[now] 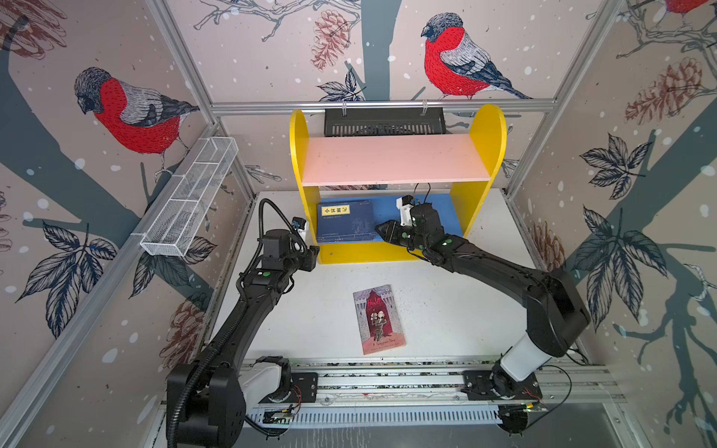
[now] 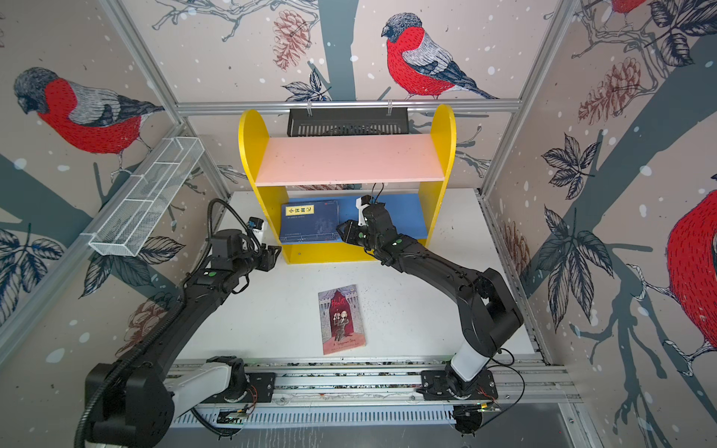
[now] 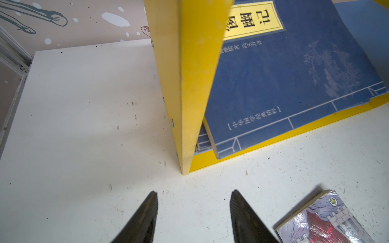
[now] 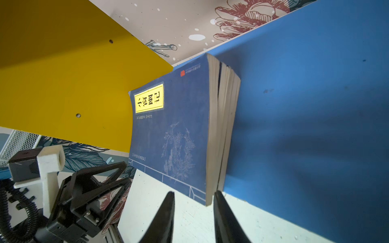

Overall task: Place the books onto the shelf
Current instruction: 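Press the book stack deeper into the blue shelf with the right gripper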

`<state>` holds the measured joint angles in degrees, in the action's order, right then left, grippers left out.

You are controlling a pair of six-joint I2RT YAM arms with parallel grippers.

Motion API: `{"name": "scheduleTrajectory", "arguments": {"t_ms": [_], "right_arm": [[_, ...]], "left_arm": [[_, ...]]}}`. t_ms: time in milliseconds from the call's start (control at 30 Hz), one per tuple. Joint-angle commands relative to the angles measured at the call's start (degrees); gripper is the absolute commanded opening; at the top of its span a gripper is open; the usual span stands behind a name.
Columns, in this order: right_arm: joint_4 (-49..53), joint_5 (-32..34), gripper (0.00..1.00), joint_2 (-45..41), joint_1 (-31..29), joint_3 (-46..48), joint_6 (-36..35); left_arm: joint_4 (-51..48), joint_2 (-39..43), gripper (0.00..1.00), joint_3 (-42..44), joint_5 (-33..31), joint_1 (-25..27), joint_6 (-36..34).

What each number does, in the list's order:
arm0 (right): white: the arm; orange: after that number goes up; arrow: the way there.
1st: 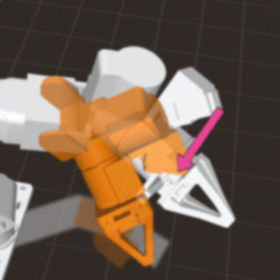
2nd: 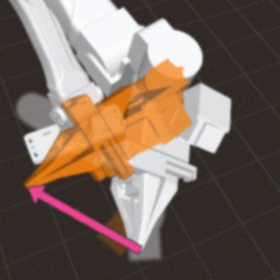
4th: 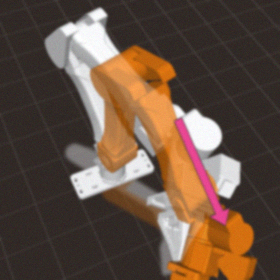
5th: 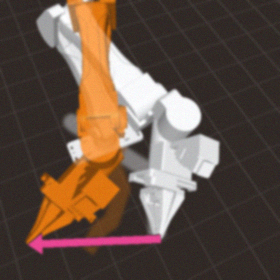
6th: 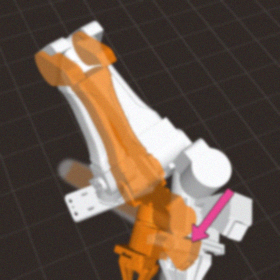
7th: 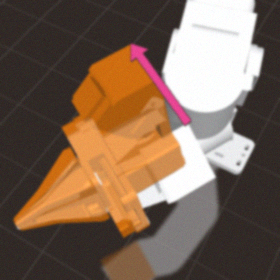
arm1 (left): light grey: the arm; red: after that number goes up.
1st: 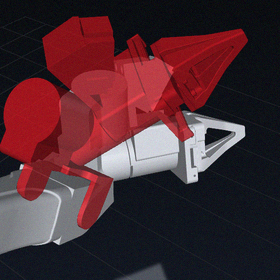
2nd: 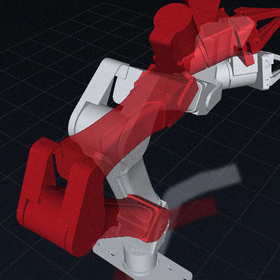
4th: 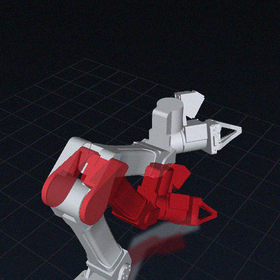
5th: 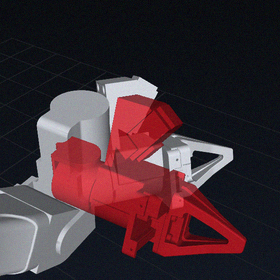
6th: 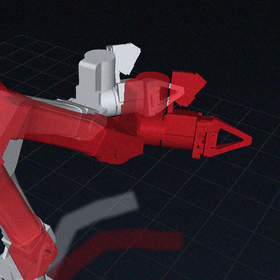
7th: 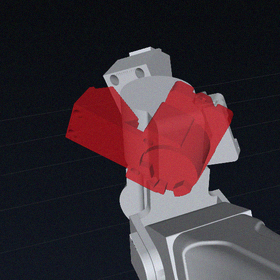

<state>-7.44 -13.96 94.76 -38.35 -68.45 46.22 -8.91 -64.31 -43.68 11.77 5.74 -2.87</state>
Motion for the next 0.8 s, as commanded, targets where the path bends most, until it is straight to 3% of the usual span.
{"name": "scheduleTrajectory", "arguments": {"t_ms": [0, 333, 767], "right_arm": [[-3.32, -2.11, 0.32, 0.8, 0.02, -0.19, 0.53], [-5.22, -3.14, 0.31, 1.92, 0.03, 0.37, 1.6], [-5.83, -1.19, 0.32, -0.24, 0.39, 2.88, 1.86]], "left_arm": [[3.98, -0.07, 0.53, -0.01, -0.26, -0.2, 0.91], [4.84, -0.2, 0.5, 0.22, -1.67, -0.29, 1.22], [5.17, -0.59, 0.53, 0.48, 1.17, -0.29, 0.76]]}}
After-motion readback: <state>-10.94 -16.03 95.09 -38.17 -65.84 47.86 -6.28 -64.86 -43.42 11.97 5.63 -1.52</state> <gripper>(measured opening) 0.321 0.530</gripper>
